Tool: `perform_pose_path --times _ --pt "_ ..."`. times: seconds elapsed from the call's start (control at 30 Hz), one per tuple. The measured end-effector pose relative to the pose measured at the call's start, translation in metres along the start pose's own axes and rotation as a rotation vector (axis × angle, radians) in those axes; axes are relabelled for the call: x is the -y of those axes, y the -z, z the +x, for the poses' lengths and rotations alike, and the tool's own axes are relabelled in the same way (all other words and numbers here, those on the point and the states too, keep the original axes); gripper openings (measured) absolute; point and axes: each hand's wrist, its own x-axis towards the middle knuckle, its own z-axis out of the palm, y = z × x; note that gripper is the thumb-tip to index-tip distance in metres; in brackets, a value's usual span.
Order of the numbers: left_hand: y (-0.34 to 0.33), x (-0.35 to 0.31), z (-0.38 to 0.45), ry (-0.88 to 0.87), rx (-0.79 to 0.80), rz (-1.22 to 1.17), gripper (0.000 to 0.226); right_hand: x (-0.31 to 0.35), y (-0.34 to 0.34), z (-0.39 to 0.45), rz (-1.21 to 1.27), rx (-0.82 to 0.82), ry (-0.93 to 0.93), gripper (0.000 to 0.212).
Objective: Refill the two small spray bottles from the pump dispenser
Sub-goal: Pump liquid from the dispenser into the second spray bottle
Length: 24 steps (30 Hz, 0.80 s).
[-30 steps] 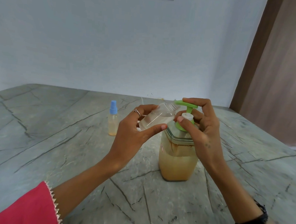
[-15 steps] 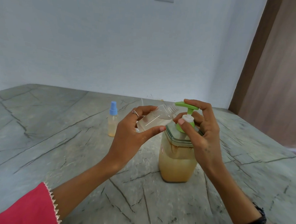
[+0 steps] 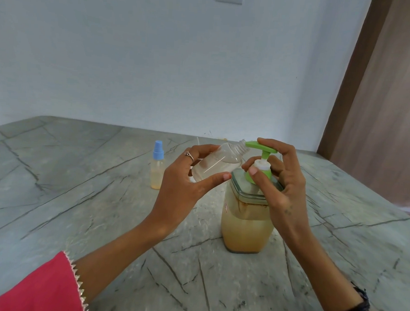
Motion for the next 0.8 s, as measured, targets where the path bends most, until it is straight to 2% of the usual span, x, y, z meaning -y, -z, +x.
perform_pose_path --times 0.37,0.8 --pt "-0.0009 0.0004 0.0019 -0.011 -0.011 -0.021 0.045 0.0002 0.0002 0.0006 -0.036 0.001 -0.031 0.047" --pt "-0.0031 0.0023 0.0002 -0.001 0.024 -0.002 0.044 0.0051 0.0003 0.0062 0.096 -0.068 -0.11 0.027"
